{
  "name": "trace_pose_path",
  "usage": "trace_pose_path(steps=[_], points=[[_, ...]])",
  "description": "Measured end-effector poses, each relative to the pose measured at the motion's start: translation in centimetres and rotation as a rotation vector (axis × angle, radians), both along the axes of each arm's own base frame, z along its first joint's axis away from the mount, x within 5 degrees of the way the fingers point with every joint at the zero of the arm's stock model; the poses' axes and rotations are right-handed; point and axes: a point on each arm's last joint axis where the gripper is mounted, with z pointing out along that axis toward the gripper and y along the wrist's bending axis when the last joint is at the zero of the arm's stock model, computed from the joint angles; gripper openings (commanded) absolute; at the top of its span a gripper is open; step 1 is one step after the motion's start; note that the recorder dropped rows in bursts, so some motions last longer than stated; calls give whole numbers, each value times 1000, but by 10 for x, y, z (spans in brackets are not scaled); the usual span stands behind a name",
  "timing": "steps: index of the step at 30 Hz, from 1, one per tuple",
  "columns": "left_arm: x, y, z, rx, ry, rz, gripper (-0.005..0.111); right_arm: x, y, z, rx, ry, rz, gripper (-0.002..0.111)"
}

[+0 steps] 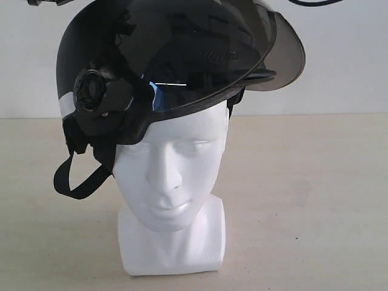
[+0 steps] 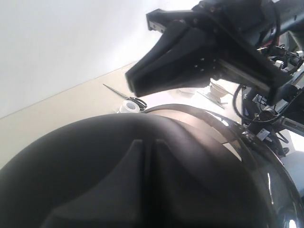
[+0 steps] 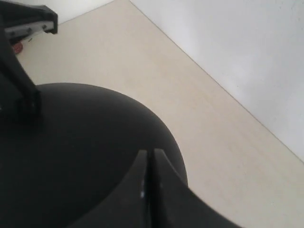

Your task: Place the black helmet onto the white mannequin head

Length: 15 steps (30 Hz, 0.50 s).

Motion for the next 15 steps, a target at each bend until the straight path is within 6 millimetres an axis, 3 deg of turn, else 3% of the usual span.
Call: trace_pose_path(steps=[7, 15], points=[[0, 0, 0, 0, 0, 0, 4, -15, -4, 17, 37, -4, -21, 0], [0, 0, 0, 0, 0, -3, 4, -16, 10, -6, 13, 73, 0, 0]])
